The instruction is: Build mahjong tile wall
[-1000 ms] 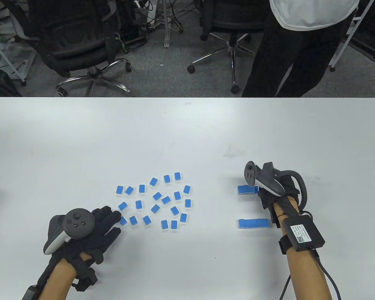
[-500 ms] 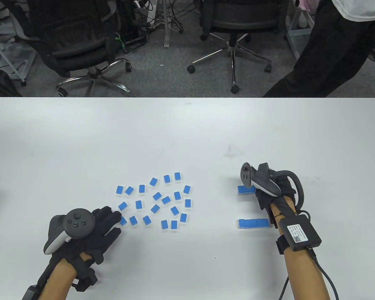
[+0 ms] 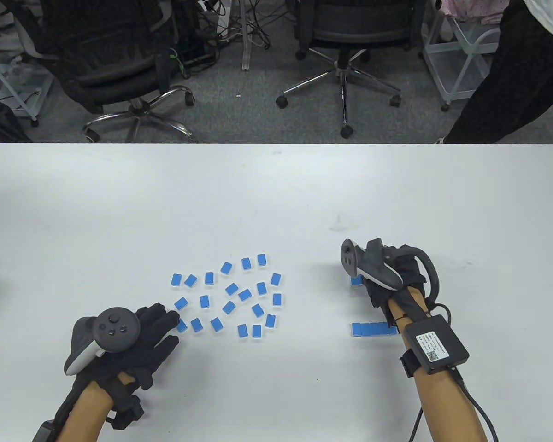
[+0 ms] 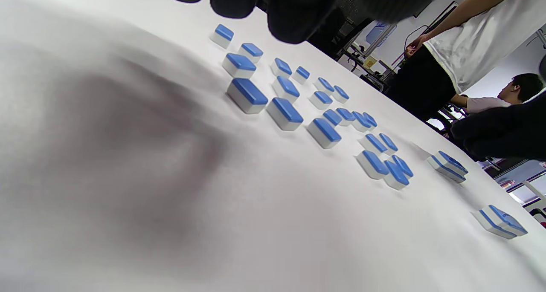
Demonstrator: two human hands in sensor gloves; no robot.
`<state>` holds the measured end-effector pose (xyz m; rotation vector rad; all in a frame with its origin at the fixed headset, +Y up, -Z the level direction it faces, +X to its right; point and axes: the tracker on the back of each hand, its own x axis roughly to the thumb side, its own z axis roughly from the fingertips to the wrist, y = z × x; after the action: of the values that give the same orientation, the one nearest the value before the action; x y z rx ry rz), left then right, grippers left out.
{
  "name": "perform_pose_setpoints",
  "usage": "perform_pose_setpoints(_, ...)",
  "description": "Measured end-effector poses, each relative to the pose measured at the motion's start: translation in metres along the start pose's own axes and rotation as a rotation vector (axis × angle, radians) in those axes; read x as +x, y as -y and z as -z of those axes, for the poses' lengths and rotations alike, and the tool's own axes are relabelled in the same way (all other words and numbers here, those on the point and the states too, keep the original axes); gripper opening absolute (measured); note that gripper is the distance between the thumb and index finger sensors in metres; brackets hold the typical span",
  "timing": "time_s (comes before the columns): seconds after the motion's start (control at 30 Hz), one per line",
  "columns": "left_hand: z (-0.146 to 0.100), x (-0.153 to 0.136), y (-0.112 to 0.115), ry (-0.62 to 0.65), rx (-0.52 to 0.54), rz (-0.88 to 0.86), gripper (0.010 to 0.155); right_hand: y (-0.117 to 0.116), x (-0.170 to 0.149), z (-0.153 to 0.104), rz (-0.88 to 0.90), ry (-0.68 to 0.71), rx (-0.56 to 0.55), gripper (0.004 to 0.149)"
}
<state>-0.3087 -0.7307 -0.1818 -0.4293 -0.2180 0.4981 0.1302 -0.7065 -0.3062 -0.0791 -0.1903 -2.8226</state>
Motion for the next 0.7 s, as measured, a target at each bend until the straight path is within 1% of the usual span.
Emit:
perform_pose_setpoints(0.07,0.000,0.000,0.000,0.000,0.001,0.000,0.067,0.011,0.021,-0.001,0.011,0.052,-0.027,0.056)
perform_pose_setpoints(0.17,0.000,0.000,0.000,-0.002,0.003,-0.001,0.067,0.025,0.063,-0.003,0.020,0.149,-0.049,0.054)
perform_pose_setpoints(0.27,-0.001,-0.001,0.000,-0.003,0.005,-0.004,0.068,0.026,0.101,0.000,-0.011,0.205,-0.015,0.055)
perform_pose_setpoints(0.37,-0.001,-0.001,0.000,-0.003,0.003,-0.003,0.068,0.023,0.131,0.006,-0.046,0.213,-0.012,0.060)
perform_pose_setpoints(0.47,-0.002,-0.001,-0.001,0.002,0.011,-0.003,0.068,0.020,0.150,0.014,-0.039,0.193,0.037,0.061)
perform_pose_setpoints(0.53,-0.002,-0.001,-0.002,0.002,0.014,-0.001,0.068,0.018,0.156,0.020,-0.042,0.167,0.076,0.061)
perform_pose_setpoints(0.63,-0.002,-0.002,-0.002,0.001,0.017,-0.002,0.067,0.015,0.161,0.025,-0.054,0.146,0.129,0.057)
perform_pose_setpoints(0.7,-0.002,-0.002,-0.003,0.002,0.018,-0.002,0.067,0.015,0.161,0.026,-0.044,0.132,0.111,0.055)
